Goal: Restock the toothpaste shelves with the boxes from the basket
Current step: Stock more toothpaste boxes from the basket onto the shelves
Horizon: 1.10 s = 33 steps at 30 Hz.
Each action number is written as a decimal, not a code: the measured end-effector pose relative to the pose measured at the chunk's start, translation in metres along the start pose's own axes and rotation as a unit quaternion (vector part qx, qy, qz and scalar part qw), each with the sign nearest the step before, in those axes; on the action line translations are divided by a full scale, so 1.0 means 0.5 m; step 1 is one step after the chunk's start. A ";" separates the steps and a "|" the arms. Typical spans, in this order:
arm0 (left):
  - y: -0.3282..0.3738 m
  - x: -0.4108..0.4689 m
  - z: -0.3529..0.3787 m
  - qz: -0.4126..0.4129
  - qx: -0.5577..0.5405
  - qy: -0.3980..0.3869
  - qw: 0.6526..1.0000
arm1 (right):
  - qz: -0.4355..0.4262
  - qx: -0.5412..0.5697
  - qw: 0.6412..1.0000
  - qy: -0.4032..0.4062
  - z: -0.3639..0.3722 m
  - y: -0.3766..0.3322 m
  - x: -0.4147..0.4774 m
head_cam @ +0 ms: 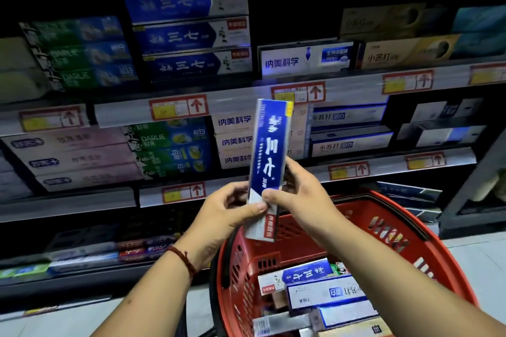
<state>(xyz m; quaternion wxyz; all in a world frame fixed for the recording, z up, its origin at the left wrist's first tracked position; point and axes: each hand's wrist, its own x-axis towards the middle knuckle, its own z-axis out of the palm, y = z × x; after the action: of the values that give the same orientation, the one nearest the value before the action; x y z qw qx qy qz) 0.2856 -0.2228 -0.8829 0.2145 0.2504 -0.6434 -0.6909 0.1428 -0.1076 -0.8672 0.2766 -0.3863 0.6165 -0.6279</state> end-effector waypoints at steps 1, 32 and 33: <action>0.001 0.000 -0.001 0.002 0.004 -0.007 1.000 | -0.003 -0.028 0.999 -0.024 -0.004 -0.005 -0.001; 0.033 -0.023 -0.062 0.093 -0.001 0.278 0.956 | 0.027 -0.003 0.990 0.137 -0.066 -0.045 0.007; 0.035 -0.028 -0.065 0.100 0.021 0.297 0.949 | 0.020 -0.007 0.991 0.134 -0.059 -0.054 0.004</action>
<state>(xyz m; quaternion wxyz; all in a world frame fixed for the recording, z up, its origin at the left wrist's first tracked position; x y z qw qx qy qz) 0.3165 -0.2411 -0.8661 0.4587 0.3827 -0.5869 -0.5465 0.1207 -0.0903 -0.8385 0.2012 -0.2881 0.6604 -0.6637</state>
